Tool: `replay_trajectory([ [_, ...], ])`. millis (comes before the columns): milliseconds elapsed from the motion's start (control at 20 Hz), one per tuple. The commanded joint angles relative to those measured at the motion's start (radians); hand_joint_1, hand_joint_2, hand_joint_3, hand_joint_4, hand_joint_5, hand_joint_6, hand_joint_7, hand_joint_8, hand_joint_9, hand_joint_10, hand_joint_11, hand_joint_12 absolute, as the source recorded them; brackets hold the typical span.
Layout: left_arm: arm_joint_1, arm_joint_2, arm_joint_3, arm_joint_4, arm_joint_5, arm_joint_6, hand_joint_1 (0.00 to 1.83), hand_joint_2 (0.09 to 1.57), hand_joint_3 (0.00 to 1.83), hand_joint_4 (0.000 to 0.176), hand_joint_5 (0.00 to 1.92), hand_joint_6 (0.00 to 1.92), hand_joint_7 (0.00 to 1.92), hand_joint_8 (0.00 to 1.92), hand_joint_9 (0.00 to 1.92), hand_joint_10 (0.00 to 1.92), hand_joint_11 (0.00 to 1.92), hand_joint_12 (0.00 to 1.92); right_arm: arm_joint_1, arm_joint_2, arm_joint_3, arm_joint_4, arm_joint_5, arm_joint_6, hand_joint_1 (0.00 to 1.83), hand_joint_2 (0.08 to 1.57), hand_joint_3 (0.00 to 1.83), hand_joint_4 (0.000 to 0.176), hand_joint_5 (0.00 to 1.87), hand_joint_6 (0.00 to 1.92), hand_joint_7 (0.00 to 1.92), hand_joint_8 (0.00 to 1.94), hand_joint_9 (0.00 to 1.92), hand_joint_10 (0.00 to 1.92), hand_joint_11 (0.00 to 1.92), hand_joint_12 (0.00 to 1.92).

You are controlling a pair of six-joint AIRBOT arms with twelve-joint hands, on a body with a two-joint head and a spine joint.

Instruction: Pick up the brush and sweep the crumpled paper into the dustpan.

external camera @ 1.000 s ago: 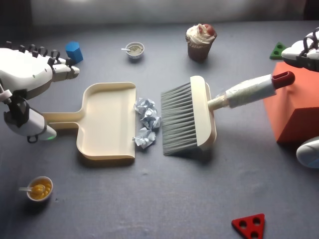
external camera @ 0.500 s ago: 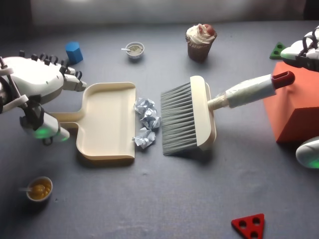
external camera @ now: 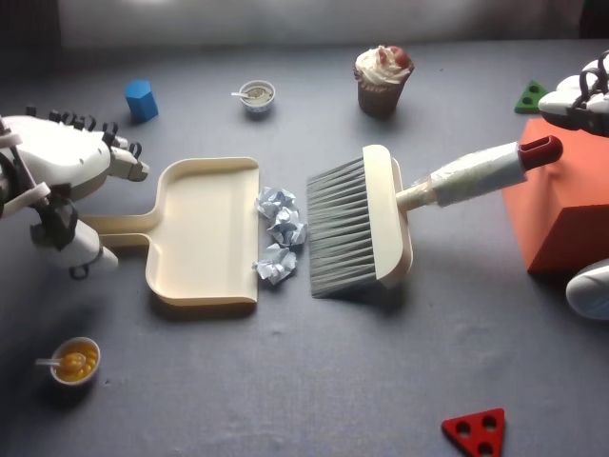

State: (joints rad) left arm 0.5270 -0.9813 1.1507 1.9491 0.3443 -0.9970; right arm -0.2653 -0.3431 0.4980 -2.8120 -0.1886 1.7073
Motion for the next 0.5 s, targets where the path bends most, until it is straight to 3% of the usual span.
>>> replay_trajectory([
  [0, -0.005, 0.000, 0.010, 0.023, 0.065, 0.005, 0.87, 1.00, 0.00, 0.078, 0.35, 0.01, 0.18, 0.02, 0.17, 0.01, 0.21, 0.06, 0.008, 0.004, -0.001, -0.012, -0.110, 0.002, 0.00, 0.89, 0.01, 0.000, 0.18, 0.00, 0.18, 0.01, 0.18, 0.01, 0.20, 0.02],
  [250, 0.020, -0.008, 0.014, 0.009, 0.069, 0.006, 0.88, 1.00, 0.00, 0.065, 0.39, 0.02, 0.17, 0.01, 0.16, 0.00, 0.20, 0.06, 0.008, 0.004, -0.001, -0.012, -0.111, 0.002, 0.00, 0.89, 0.00, 0.000, 0.17, 0.00, 0.18, 0.00, 0.18, 0.00, 0.21, 0.02],
  [300, 0.023, -0.010, 0.014, 0.007, 0.069, 0.006, 0.87, 1.01, 0.00, 0.076, 0.40, 0.02, 0.18, 0.01, 0.17, 0.01, 0.21, 0.06, 0.008, 0.004, -0.001, -0.012, -0.111, 0.002, 0.00, 0.89, 0.00, 0.000, 0.18, 0.01, 0.18, 0.00, 0.19, 0.00, 0.22, 0.03],
  [450, 0.031, -0.019, 0.015, 0.009, 0.070, 0.006, 0.84, 1.02, 0.01, 0.083, 0.40, 0.01, 0.18, 0.00, 0.16, 0.00, 0.19, 0.06, 0.008, 0.004, -0.001, -0.012, -0.111, 0.002, 0.00, 0.89, 0.00, 0.000, 0.18, 0.00, 0.19, 0.00, 0.18, 0.00, 0.20, 0.02],
])
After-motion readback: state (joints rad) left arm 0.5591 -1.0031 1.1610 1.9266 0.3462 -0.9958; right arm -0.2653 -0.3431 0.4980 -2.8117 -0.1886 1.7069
